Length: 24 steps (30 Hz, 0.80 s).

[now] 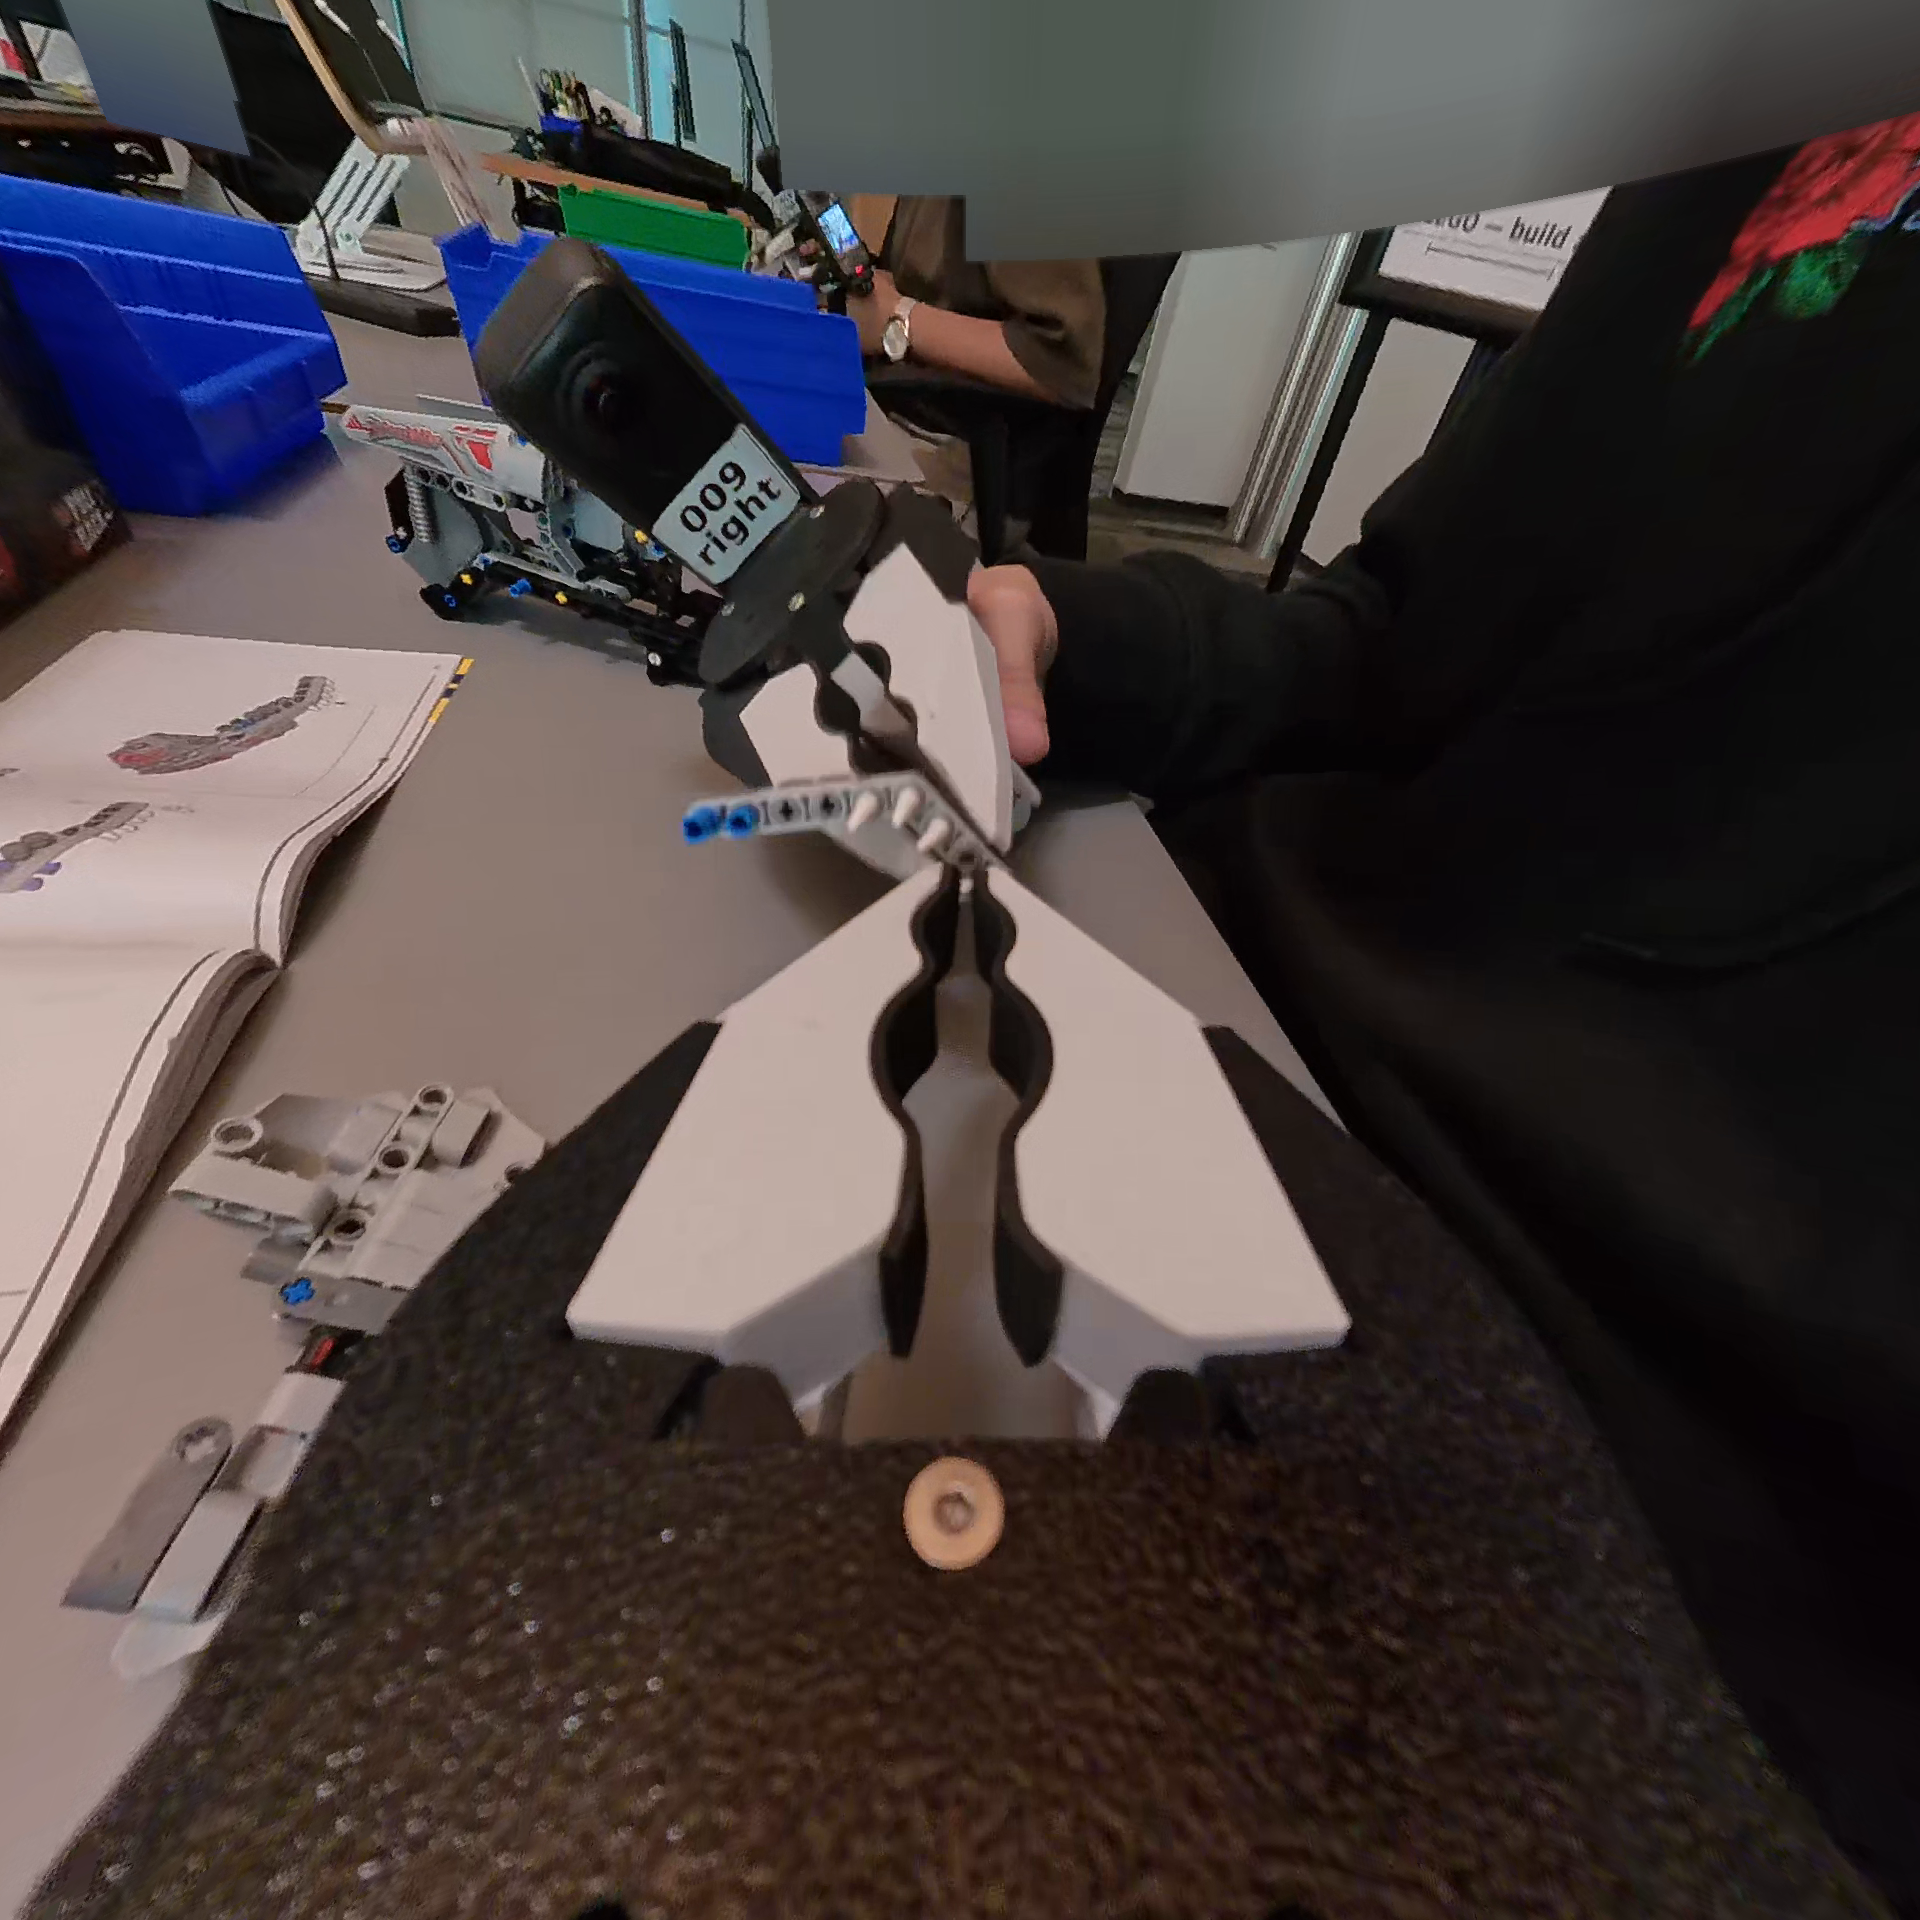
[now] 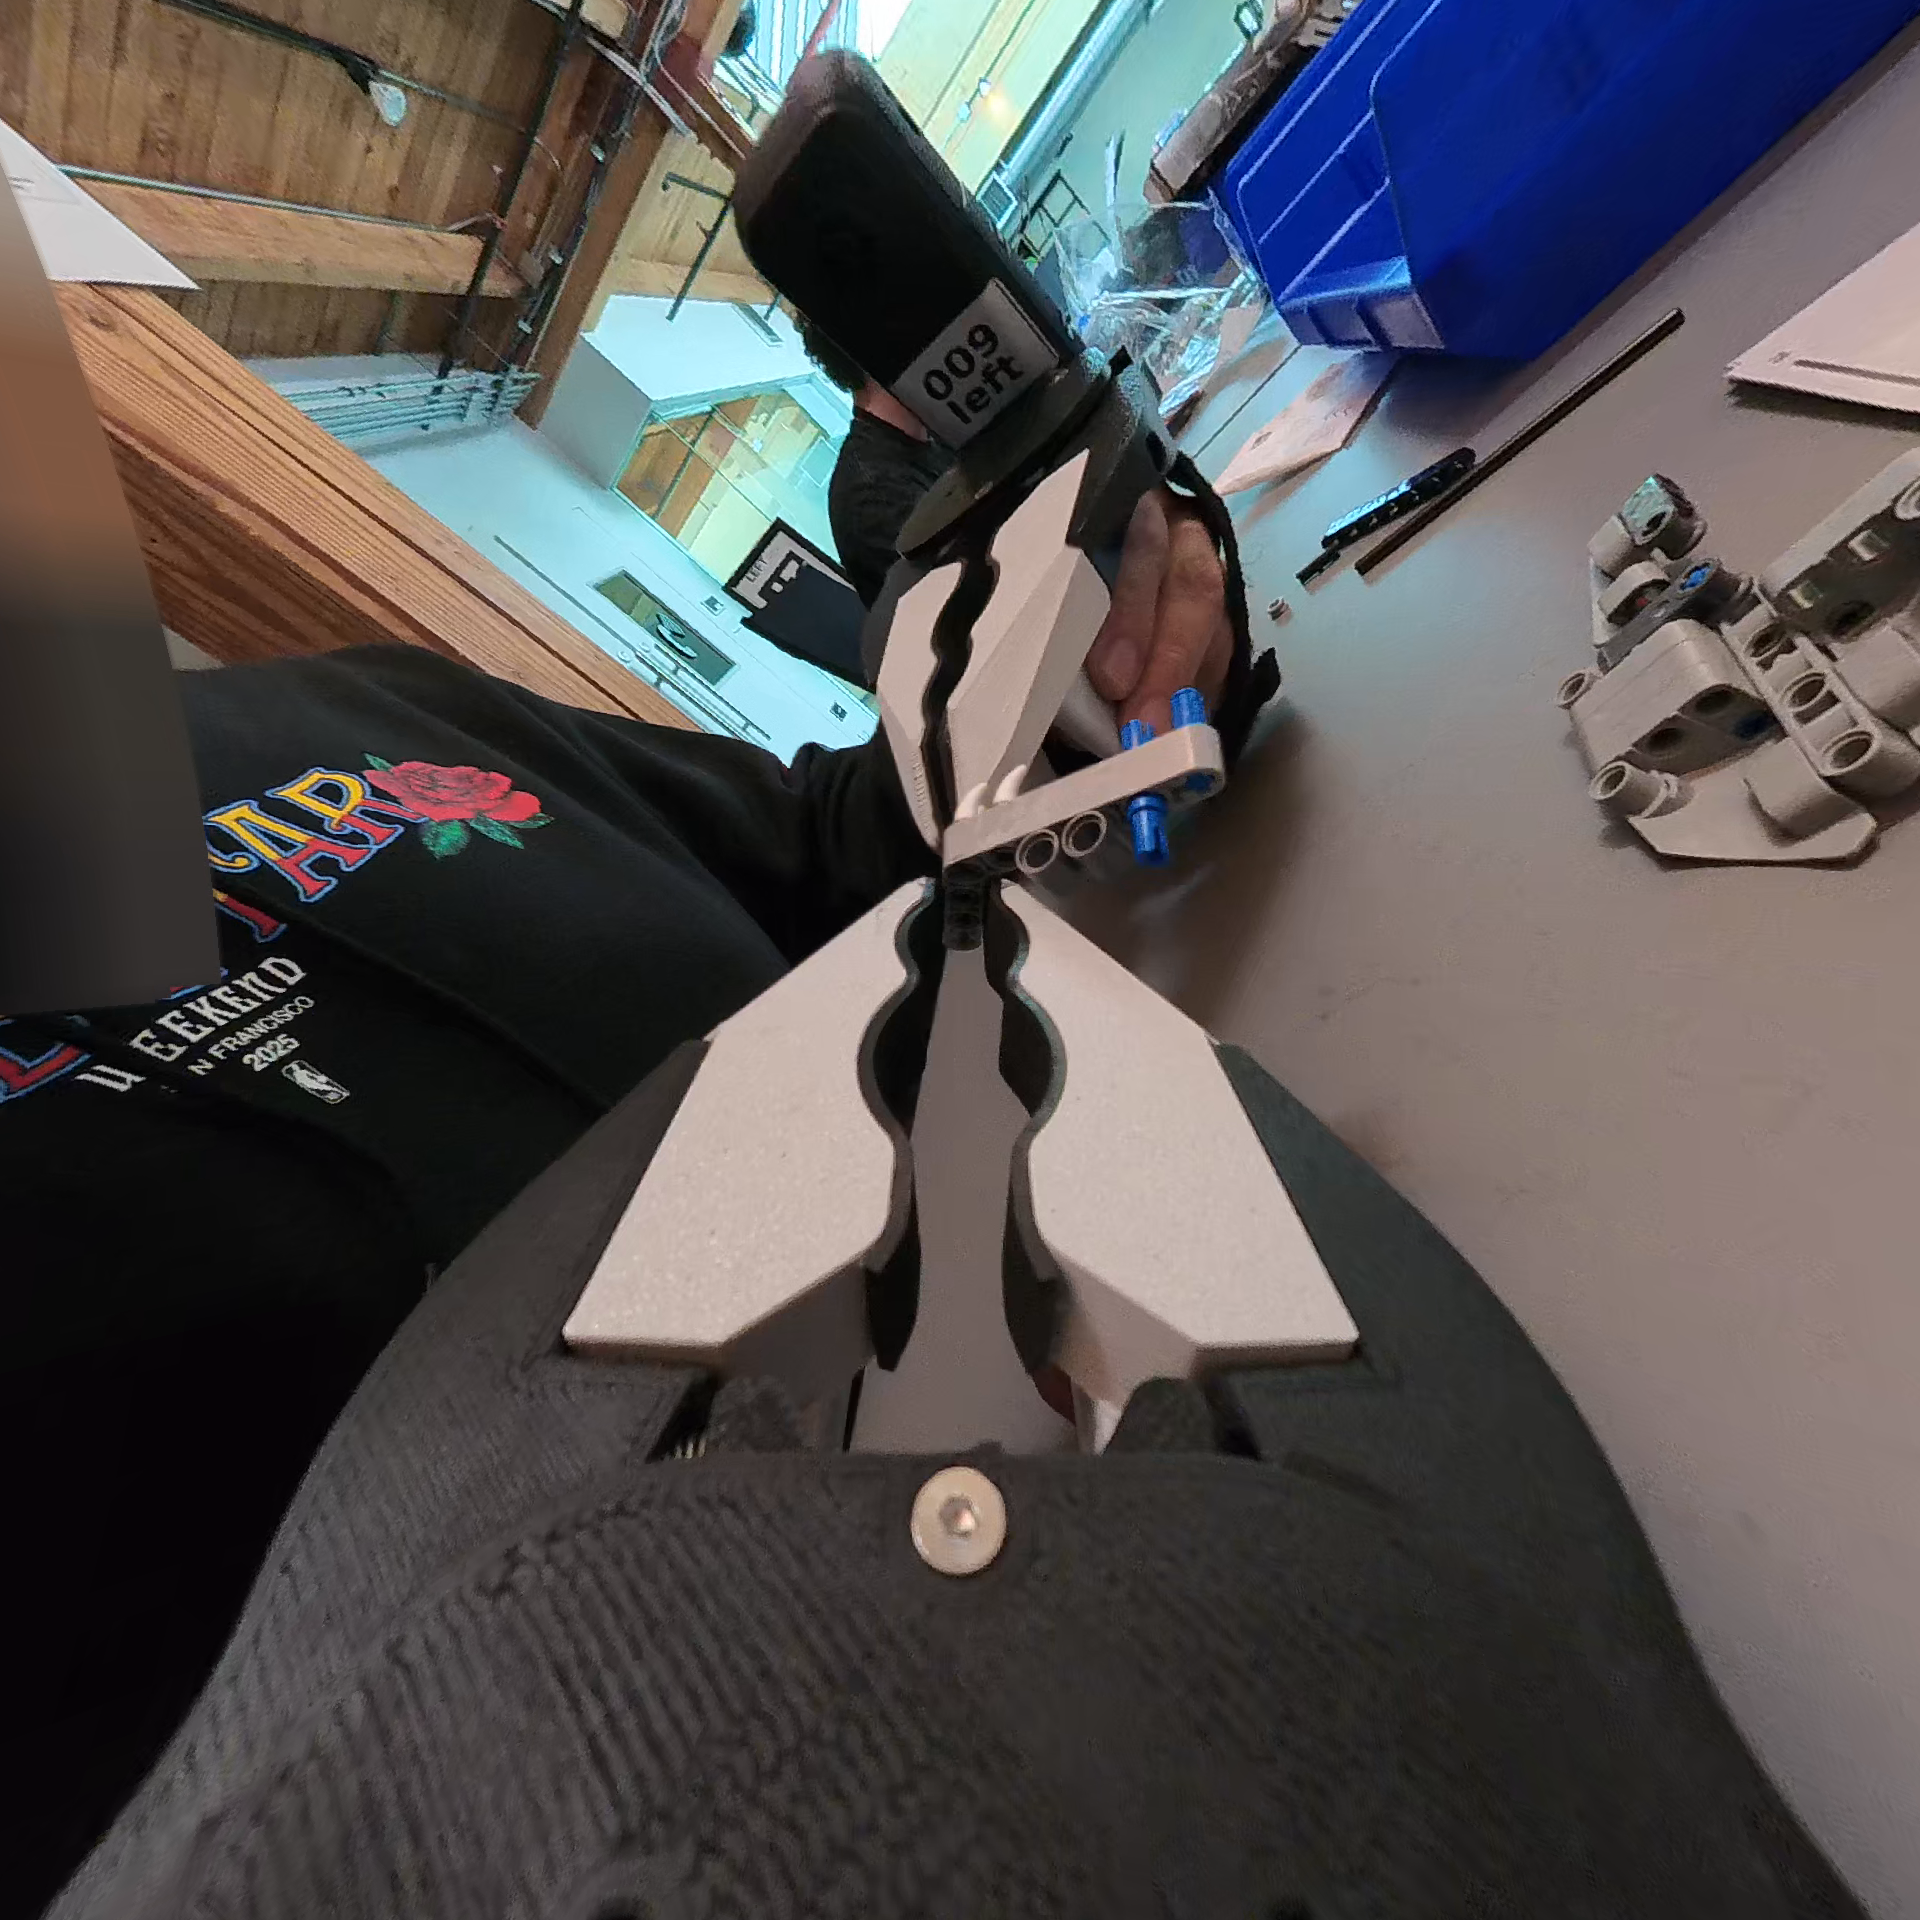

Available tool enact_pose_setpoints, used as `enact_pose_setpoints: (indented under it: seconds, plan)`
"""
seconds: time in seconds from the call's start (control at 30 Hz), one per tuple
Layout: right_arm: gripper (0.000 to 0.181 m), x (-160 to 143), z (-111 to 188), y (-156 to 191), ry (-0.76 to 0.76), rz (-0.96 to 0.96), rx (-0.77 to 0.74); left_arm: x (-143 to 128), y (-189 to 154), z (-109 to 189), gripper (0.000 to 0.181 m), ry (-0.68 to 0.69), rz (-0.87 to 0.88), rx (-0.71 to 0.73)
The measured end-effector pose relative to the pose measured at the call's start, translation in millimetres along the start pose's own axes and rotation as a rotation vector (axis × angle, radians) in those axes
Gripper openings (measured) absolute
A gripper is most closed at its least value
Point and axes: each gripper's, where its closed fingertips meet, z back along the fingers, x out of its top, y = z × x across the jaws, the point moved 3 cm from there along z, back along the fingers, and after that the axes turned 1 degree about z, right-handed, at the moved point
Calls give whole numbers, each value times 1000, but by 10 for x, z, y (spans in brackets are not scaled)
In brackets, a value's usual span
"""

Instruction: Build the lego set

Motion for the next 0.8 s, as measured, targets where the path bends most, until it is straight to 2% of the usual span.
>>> enact_pose_setpoints:
  seconds: [0.07,0.23,0.4,0.6,0.8]
  plan:
    - [6,33,22,42,-31,-3,37,-24,4,-28,0,26,-37,25]
    - [5,45,33,13,-44,-10,15,25,10,20,0,-21,-88,41]
    - [6,62,58,86,-57,-22,93,174,-64,68,0,-161,-170,15]
    - [6,152,54,260,-160,-22,268,336,-137,80,0,-325,-95,-68]
    - [6,167,15,314,-175,12,328,355,-188,46,0,-346,-64,-114]
